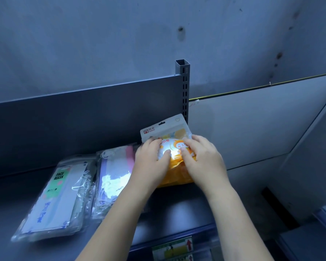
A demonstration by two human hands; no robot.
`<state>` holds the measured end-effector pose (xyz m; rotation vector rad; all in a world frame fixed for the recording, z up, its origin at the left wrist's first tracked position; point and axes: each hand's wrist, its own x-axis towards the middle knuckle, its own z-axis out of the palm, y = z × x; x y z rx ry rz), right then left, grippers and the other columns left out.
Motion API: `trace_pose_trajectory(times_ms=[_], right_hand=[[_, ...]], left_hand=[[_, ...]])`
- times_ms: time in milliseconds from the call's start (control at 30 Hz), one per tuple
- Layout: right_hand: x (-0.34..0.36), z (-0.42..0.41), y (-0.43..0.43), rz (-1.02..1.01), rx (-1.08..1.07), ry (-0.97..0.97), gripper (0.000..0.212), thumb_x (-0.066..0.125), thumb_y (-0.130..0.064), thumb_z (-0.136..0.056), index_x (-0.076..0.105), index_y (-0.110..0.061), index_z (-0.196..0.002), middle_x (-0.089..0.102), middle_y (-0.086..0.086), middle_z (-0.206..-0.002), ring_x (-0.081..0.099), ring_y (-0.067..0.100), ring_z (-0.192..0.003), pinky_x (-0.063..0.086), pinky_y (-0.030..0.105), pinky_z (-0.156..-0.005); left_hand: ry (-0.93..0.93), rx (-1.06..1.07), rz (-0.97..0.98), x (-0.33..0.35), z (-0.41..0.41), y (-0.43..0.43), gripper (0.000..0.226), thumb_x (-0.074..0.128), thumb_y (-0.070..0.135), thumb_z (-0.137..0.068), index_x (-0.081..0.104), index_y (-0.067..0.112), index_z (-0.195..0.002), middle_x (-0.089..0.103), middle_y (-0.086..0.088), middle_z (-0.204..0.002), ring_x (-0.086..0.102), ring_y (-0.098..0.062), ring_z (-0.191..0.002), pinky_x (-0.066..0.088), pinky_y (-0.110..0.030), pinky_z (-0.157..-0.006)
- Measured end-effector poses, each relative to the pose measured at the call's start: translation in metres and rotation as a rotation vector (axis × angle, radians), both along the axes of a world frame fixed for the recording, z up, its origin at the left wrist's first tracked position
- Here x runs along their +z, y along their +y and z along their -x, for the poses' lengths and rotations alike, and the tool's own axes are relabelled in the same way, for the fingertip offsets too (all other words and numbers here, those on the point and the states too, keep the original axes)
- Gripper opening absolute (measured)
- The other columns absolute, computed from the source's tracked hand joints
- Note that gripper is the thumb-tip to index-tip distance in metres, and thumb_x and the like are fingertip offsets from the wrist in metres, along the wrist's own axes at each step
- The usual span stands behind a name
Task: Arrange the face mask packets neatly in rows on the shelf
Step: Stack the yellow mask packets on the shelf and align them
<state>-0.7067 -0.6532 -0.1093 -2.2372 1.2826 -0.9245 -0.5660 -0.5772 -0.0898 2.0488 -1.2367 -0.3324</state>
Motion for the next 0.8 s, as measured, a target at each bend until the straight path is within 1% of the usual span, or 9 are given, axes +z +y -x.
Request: trace_pose_trajectory(times_ms=[100, 167, 200, 300, 367, 467, 533, 633, 800], right_hand=[[0.002, -0.003, 0.003, 0.046, -0.016, 0.023, 0.046, 0.049, -0.047, -0.097, 0.072, -0.024, -0.129, 0.063, 0.001, -0.142, 0.052, 0.026, -0.138, 0.046, 0.045, -0.109], [0.005, -0.003, 0.004, 0.052, -0.020, 0.039, 0.052, 0.044, -0.049, -0.097, 0.070, -0.022, -0.134, 0.061, 0.003, -0.147, 0.046, 0.027, -0.146, 0.041, 0.048, -0.116], [0.006, -0.003, 0.006, 0.057, -0.018, 0.048, 0.055, 0.042, -0.050, -0.097, 0.069, -0.021, -0.135, 0.061, 0.004, -0.148, 0.044, 0.028, -0.148, 0.040, 0.049, -0.117], [0.012, -0.004, 0.012, 0.087, -0.008, 0.068, 0.061, 0.038, -0.053, -0.097, 0.065, -0.019, -0.140, 0.058, 0.005, -0.151, 0.041, 0.027, -0.151, 0.039, 0.049, -0.119], [0.020, -0.009, 0.020, 0.078, 0.018, 0.096, 0.061, 0.038, -0.052, -0.101, 0.055, -0.019, -0.149, 0.050, 0.002, -0.159, 0.032, 0.023, -0.156, 0.032, 0.047, -0.124], [0.033, -0.026, 0.033, 0.067, 0.098, 0.211, 0.064, 0.031, -0.053, -0.109, 0.028, -0.021, -0.164, 0.023, -0.004, -0.173, 0.008, 0.016, -0.162, 0.013, 0.042, -0.130], [0.039, -0.041, 0.046, 0.059, 0.140, 0.235, 0.069, 0.026, -0.056, -0.108, 0.016, -0.021, -0.167, 0.014, -0.006, -0.175, 0.002, 0.015, -0.162, 0.006, 0.041, -0.130], [0.044, -0.066, 0.066, 0.035, 0.182, 0.210, 0.071, 0.024, -0.057, -0.107, 0.014, -0.021, -0.167, 0.013, -0.007, -0.175, 0.000, 0.014, -0.162, 0.005, 0.042, -0.130], [0.045, -0.108, 0.109, 0.055, 0.213, 0.256, 0.070, 0.021, -0.057, -0.107, 0.015, -0.021, -0.167, 0.014, -0.006, -0.175, 0.001, 0.015, -0.162, 0.005, 0.044, -0.131]], left_hand=[[-0.060, 0.000, 0.027, -0.002, -0.002, 0.001, 0.043, 0.057, 0.035, -0.101, 0.062, 0.015, -0.139, 0.058, 0.003, -0.142, 0.047, -0.024, -0.135, 0.035, -0.034, -0.114], [-0.112, -0.001, 0.029, -0.001, -0.002, 0.004, 0.042, 0.057, 0.034, -0.104, 0.061, 0.015, -0.141, 0.056, 0.002, -0.146, 0.041, -0.023, -0.141, 0.028, -0.028, -0.113], [-0.143, 0.004, 0.026, -0.002, -0.002, 0.005, 0.043, 0.056, 0.035, -0.104, 0.060, 0.014, -0.141, 0.054, 0.001, -0.150, 0.035, -0.024, -0.146, 0.024, -0.028, -0.117], [-0.340, 0.071, -0.013, -0.005, -0.003, 0.012, 0.052, 0.046, 0.047, -0.104, 0.058, 0.017, -0.145, 0.048, 0.000, -0.160, 0.015, -0.030, -0.161, 0.009, -0.045, -0.129], [-0.452, 0.115, -0.012, -0.003, -0.005, 0.018, 0.061, 0.039, 0.053, -0.100, 0.057, 0.019, -0.147, 0.044, -0.001, -0.165, 0.013, -0.029, -0.162, 0.006, -0.050, -0.130], [-0.481, 0.142, -0.003, 0.005, -0.015, 0.033, 0.073, 0.026, 0.061, -0.100, 0.051, 0.019, -0.153, 0.043, 0.000, -0.166, 0.019, -0.028, -0.161, 0.007, -0.051, -0.130], [-0.497, 0.168, -0.017, 0.010, -0.028, 0.047, 0.082, 0.015, 0.065, -0.097, 0.048, 0.020, -0.157, 0.044, 0.001, -0.166, 0.024, -0.027, -0.160, 0.007, -0.052, -0.129], [-0.526, 0.224, -0.049, 0.017, -0.053, 0.070, 0.084, 0.011, 0.066, -0.096, 0.044, 0.021, -0.159, 0.041, 0.001, -0.168, 0.024, -0.026, -0.160, 0.008, -0.052, -0.130], [-0.500, 0.285, -0.088, 0.019, -0.097, 0.117, 0.086, 0.011, 0.068, -0.096, 0.033, 0.019, -0.164, 0.032, 0.000, -0.172, 0.016, -0.025, -0.162, 0.004, -0.048, -0.130]])
